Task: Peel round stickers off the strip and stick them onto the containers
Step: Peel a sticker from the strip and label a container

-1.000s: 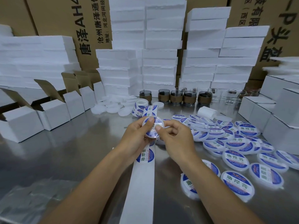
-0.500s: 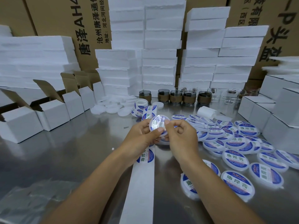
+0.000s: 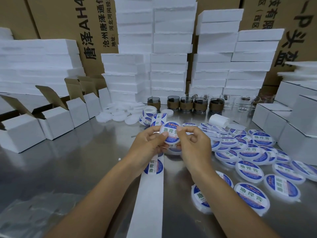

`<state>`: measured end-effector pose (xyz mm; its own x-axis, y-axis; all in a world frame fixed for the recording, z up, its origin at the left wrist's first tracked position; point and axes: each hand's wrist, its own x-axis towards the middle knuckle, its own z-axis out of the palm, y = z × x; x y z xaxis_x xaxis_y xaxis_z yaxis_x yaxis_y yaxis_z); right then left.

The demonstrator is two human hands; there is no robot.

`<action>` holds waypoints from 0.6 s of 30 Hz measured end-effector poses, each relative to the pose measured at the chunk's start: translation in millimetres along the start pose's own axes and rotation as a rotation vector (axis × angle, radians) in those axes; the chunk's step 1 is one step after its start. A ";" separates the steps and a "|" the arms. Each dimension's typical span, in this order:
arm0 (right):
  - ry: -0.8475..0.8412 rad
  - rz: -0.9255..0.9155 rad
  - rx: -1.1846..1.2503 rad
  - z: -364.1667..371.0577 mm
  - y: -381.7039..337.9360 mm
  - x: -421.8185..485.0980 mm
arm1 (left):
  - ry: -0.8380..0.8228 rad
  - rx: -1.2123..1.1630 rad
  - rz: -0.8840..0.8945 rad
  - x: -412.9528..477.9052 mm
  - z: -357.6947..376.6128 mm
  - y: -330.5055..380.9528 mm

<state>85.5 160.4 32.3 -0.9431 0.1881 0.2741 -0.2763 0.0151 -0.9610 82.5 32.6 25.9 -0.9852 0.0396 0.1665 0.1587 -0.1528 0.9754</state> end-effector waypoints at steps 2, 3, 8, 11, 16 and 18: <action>-0.021 -0.042 -0.012 -1.2 -0.1 -1.0 | 0.052 -0.007 0.007 0.9 0.0 1.4; -0.047 -0.064 -0.024 -1.2 -0.5 -1.9 | 0.073 -0.017 0.010 0.7 0.1 2.0; -0.152 -0.101 -0.075 0.0 -0.4 -1.4 | 0.108 -0.044 0.019 0.9 -0.3 2.0; -0.127 -0.094 -0.087 -5.4 -0.3 4.2 | 0.103 -0.065 0.019 2.2 -0.9 0.8; 0.111 -0.151 -0.331 -29.8 4.5 19.4 | 0.206 -0.132 0.011 4.7 -7.1 2.9; 0.152 -0.143 -0.468 -39.6 7.9 22.6 | 0.242 -0.148 0.006 4.6 -9.2 3.0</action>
<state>69.3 203.7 29.4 -0.8550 0.2919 0.4288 -0.2554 0.4827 -0.8377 77.8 23.2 28.3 -0.9738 -0.1957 0.1154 0.1708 -0.2958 0.9399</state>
